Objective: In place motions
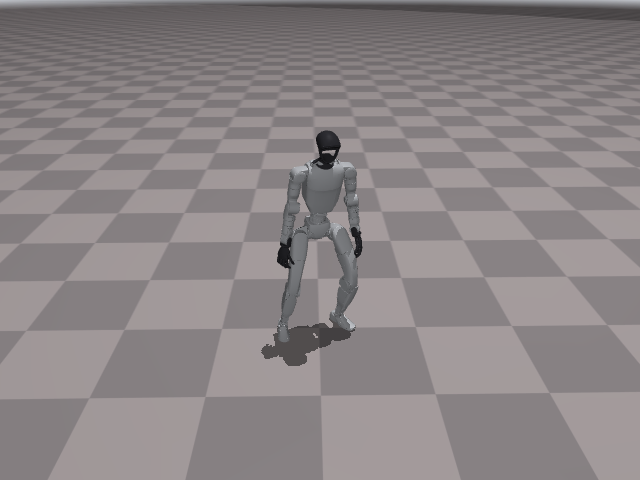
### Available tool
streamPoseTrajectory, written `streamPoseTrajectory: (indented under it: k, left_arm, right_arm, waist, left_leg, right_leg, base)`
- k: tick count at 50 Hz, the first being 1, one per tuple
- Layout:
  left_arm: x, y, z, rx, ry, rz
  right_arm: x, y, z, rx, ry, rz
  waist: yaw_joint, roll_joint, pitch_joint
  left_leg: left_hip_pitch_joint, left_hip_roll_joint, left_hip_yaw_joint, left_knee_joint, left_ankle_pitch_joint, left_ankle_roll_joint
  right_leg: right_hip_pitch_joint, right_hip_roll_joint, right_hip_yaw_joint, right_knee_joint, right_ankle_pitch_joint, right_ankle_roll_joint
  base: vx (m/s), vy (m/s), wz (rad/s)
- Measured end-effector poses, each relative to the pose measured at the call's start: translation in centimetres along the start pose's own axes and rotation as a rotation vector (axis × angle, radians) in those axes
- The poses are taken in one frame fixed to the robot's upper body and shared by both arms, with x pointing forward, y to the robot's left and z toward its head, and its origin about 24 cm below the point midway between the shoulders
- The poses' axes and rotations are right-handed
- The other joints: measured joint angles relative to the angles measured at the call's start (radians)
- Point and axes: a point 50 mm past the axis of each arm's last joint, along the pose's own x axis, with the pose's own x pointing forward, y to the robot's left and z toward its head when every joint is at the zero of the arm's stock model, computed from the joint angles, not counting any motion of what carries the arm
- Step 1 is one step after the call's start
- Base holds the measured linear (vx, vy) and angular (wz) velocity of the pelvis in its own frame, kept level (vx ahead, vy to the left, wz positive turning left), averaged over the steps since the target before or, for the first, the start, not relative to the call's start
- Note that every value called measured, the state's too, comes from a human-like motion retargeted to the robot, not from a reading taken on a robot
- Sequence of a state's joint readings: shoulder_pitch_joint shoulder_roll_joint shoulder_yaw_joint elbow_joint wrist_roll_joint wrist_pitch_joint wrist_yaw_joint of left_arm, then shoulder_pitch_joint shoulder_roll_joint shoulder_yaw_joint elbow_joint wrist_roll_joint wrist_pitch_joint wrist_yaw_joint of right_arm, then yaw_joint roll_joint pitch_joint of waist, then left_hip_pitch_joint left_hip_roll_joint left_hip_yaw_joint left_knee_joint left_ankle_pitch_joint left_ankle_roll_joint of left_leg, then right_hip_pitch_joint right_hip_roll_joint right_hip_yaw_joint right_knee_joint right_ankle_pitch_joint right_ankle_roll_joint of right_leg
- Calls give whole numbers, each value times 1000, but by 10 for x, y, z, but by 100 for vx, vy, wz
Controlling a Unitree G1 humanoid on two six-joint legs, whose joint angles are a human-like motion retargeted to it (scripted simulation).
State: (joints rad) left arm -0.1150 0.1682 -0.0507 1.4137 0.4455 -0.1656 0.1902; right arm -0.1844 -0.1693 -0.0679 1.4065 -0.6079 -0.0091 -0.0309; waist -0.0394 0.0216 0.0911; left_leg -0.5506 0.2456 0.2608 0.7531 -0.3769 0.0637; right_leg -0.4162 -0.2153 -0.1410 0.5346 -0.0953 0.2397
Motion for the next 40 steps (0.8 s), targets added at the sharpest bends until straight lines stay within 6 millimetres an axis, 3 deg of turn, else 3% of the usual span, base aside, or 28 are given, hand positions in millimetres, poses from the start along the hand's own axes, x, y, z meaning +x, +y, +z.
streamPoseTrajectory:
  k: [2, 5, 8, 12, 18, 22, 25, 27, 30, 32, 37, 40]
  left_arm:
    - [5, 14, 19, 26, -70, -1]
    - [9, 29, 42, 53, -146, 26]
    - [10, 37, 44, 72, -148, 45]
    - [9, 30, 25, 85, -64, 33]
    - [-5, -10, -17, -2, 60, -71]
    - [-23, -36, -55, 4, 125, -176]
    - [-42, -51, -93, 43, 242, -222]
    - [-50, -58, -106, 68, 349, -233]
    - [-55, -68, -107, 4, 508, -186]
    - [-57, -73, -108, -110, 511, -204]
    - [-62, -90, -106, -219, 426, -339]
    - [-56, -84, -99, -203, 392, -286]
  right_arm:
    - [1, -16, 15, -58, -26, -40]
    - [1, -32, 34, -120, -57, -109]
    - [1, -37, 37, -129, -45, -125]
    - [1, -24, 31, -84, -45, -86]
    - [-1, 0, -2, -16, -37, -35]
    - [-6, 17, -38, -94, 9, 44]
    - [-16, 32, -77, -178, 142, 102]
    - [-23, 42, -96, -161, 286, 127]
    - [-32, 55, -109, 38, 465, 119]
    - [-34, 56, -113, 217, 463, 57]
    - [-38, 69, -119, 473, 453, -43]
    - [-37, 70, -115, 526, 441, -32]
  waist:
    - [-9, 10, -15]
    - [15, -1, 34]
    - [17, -4, 53]
    - [7, -8, 49]
    - [-10, -8, 39]
    - [-31, -3, 37]
    - [-33, 1, -61]
    - [-44, 4, -86]
    - [-43, -6, -6]
    - [-28, -10, 8]
    - [-32, -6, -87]
    - [-18, -17, -85]
  left_leg:
    - [-79, 19, -7, 108, -47, 24]
    - [-117, 28, -20, 231, -80, 43]
    - [-101, 20, -17, 236, -76, 47]
    - [-17, -24, -4, 53, 0, 21]
    - [239, -99, 65, -463, 245, -72]
    - [411, -145, 66, -715, 367, -113]
    - [443, -155, 228, -785, 384, -127]
    - [377, -170, 30, -735, 375, -101]
    - [434, -163, 72, -719, 362, -95]
    - [466, -160, 87, -725, 358, -97]
    - [451, -174, 59, -730, 350, -87]
    - [465, -185, 57, -732, 347, -79]
  right_leg:
    - [-78, -7, 2, 103, -35, -1]
    - [-131, 2, 52, 222, -72, 4]
    - [-121, -3, 56, 228, -74, 1]
    - [-37, 1, 43, 57, 2, -13]
    - [178, -6, -70, -362, 180, -50]
    - [315, 14, -136, -532, 257, -90]
    - [314, 27, -216, -553, 247, -98]
    - [274, 22, -84, -516, 227, -95]
    - [339, 16, -158, -517, 231, -98]
    - [364, 20, -136, -522, 227, -96]
    - [361, 21, -146, -530, 218, -93]
    - [379, 20, -159, -530, 214, -93]
  base:
    - [0, 9, -15]
    - [-9, 4, -38]
    - [-4, 4, -11]
    - [1, -1, 5]
    - [6, -7, 28]
    - [21, -1, 26]
    - [33, 3, -14]
    - [10, 2, 24]
    - [-6, 0, 9]
    - [-3, 1, -29]
    - [26, 2, 15]
    - [3, 1, 5]
